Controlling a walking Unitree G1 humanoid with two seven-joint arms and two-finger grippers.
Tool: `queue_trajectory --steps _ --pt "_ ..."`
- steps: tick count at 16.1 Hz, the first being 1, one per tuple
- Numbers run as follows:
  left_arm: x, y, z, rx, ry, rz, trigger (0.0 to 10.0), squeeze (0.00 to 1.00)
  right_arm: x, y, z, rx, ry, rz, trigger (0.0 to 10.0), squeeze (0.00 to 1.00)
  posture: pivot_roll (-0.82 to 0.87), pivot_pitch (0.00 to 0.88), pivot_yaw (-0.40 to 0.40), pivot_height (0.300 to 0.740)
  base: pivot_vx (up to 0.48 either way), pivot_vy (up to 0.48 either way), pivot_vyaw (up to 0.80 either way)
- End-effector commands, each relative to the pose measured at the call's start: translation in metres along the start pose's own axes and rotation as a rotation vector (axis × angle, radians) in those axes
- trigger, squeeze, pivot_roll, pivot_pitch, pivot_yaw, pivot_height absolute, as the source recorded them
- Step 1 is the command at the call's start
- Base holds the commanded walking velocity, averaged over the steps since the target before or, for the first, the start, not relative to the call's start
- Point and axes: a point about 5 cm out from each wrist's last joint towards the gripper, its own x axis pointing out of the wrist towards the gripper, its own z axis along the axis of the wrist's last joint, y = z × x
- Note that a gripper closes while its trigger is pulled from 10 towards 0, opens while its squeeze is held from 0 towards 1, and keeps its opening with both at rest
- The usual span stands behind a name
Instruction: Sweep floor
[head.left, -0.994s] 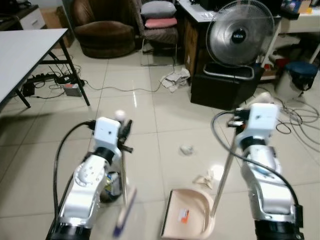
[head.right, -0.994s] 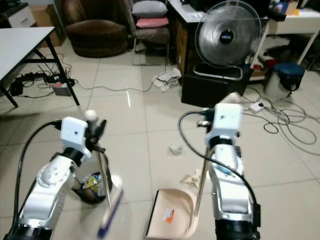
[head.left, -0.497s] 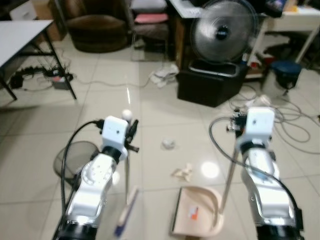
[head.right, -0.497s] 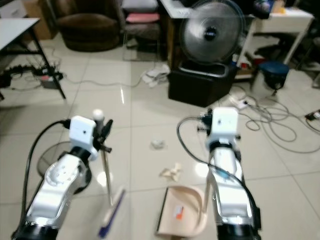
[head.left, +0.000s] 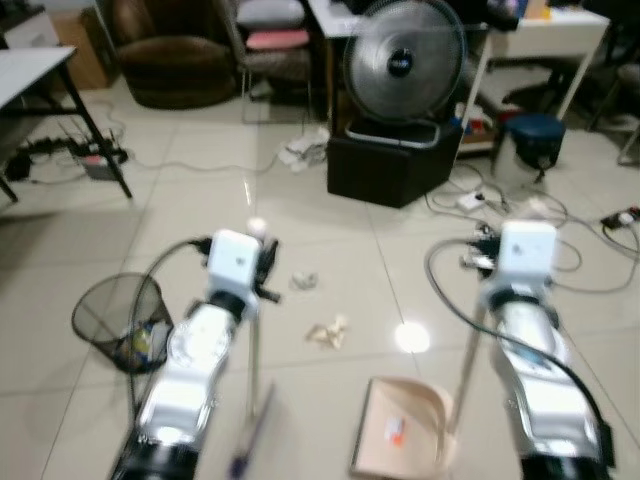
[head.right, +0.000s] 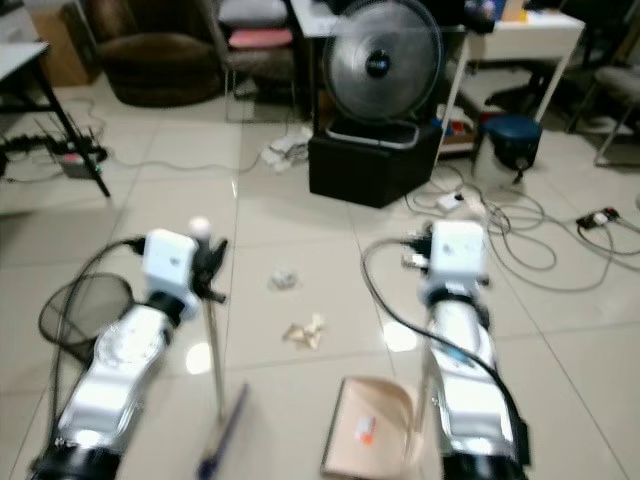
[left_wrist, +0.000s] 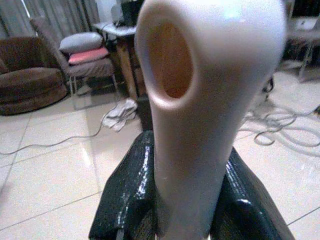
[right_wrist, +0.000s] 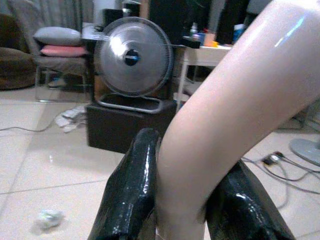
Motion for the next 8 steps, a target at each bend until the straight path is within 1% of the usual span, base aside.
queue_trajectory --steps 1,2,3,5,7,8 --pt "0.0024 0.0102 0.0127 0.016 -0.044 0.032 10.0 0.00 0.0026 0.0079 0.0121 0.010 -0.055 0.024 10.0 0.00 -0.06 0.000 0.036 0.740 0.000 0.000 0.00" --pt "0.0029 0.0106 0.0134 0.015 -0.047 0.034 10.0 0.00 0.0028 0.0086 0.0124 0.012 -0.056 0.029 10.0 0.00 -0.06 0.000 0.035 0.740 0.000 0.000 0.00" --pt "0.0041 0.0112 0.0128 0.033 -0.036 0.039 10.0 0.00 0.0035 0.0090 0.0143 0.023 -0.066 0.035 10.0 0.00 -0.07 0.000 0.034 0.740 0.000 0.000 0.00" --pt "0.0053 0.0114 0.0145 0.042 -0.055 0.054 10.0 0.00 0.0051 0.0088 0.0182 0.038 -0.079 0.041 10.0 0.00 -0.06 0.000 0.030 0.740 0.000 0.000 0.00" --pt "0.0056 0.0117 0.0163 0.040 -0.066 0.056 10.0 0.00 0.0063 0.0104 0.0161 0.041 -0.070 0.046 10.0 0.00 -0.06 0.000 0.027 0.740 0.000 0.000 0.00" --pt "0.0054 0.0123 0.0169 0.043 -0.068 0.057 10.0 0.00 0.0057 0.0114 0.0149 0.048 -0.067 0.047 10.0 0.00 -0.06 0.000 0.028 0.740 0.259 0.000 0.00"
